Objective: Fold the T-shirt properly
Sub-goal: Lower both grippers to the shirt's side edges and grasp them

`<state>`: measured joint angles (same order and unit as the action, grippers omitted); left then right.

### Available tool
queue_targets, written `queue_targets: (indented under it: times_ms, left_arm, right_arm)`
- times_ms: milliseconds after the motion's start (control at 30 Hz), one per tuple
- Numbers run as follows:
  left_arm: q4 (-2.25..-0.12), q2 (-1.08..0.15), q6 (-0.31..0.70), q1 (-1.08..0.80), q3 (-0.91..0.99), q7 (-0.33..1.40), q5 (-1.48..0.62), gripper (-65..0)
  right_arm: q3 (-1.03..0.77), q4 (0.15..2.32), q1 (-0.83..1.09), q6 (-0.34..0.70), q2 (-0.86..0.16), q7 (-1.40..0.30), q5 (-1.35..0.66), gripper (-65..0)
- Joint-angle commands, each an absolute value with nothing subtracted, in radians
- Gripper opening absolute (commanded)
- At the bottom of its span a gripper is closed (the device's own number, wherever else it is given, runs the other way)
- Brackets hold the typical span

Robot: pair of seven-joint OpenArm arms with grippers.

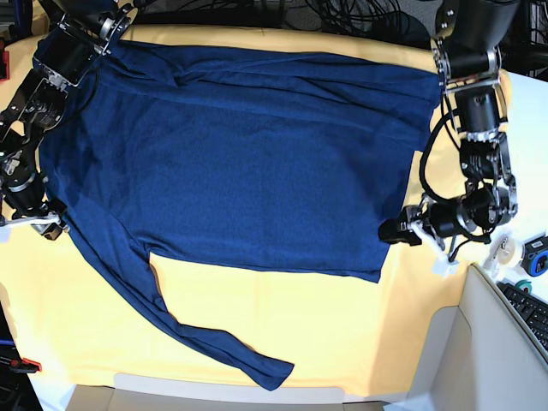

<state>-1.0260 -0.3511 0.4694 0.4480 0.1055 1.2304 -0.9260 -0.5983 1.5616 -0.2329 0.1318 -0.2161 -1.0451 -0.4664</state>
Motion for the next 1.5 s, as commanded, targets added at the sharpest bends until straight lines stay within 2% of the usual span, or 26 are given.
queue_targets:
  times_ms: [0,167,333,1000,1467]
  left_arm:
    - [-0.99,-0.366,0.472,0.507,0.093,1.193,-0.938,-42.2]
    - [-0.743,-0.363,0.475,0.627,0.071,1.067,-0.946,-40.6]
    - [-0.599,-0.364,0.476,0.716,0.074,1.001,-0.944,-40.4]
    - [-0.593,-0.364,0.475,0.624,0.07,0.901,-0.94,-40.6]
    - [-0.593,-0.334,0.473,0.625,0.068,0.825,-0.938,-40.6]
  right_arm:
    - [-0.601,1.577,-0.26,0.139,-0.236,-1.024,-0.473,-38.3]
    - [-0.601,1.578,-0.265,0.139,-0.232,-1.024,-0.473,-38.3]
    - [-0.602,1.578,-0.266,0.139,-0.232,-1.024,-0.473,-38.4]
    - [-0.602,1.577,-0.288,0.139,-0.217,-1.023,-0.475,-38.5]
    - [-0.607,1.583,-0.28,0.139,-0.216,-1.023,-0.475,-38.5]
